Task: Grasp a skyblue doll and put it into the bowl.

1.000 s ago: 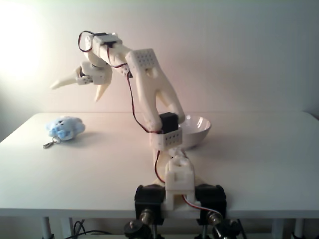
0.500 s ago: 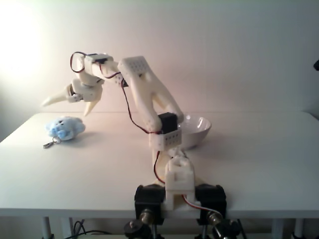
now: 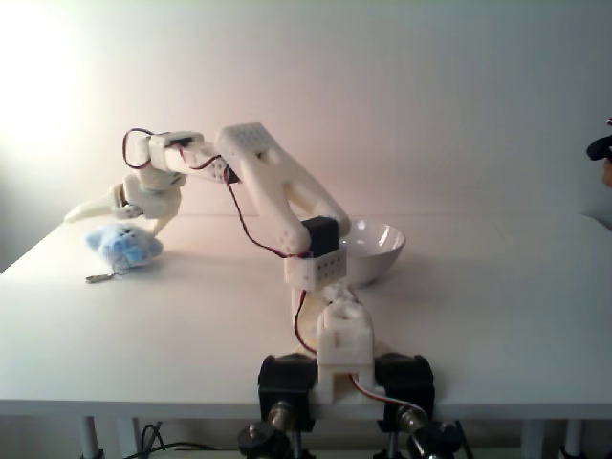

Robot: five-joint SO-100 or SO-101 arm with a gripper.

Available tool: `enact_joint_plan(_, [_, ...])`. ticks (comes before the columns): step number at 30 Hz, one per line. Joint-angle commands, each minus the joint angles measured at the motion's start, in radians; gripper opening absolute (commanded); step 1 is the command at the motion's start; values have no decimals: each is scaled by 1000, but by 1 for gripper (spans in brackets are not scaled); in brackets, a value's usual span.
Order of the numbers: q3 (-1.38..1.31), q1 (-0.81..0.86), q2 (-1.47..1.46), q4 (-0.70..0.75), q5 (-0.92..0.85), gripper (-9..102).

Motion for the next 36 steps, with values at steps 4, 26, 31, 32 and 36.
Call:
enact_joint_plan(4, [-40, -8, -54, -12, -6, 76])
enact_joint_plan(26, [-41, -12, -58, -14, -5, 76])
enact_joint_plan(31, [-38, -5, -92, -14, 9, 76])
enact_joint_plan(32, [-40, -5, -104, -14, 8, 75])
enact_joint_plan(36, [-40, 26, -121, -14, 2, 65])
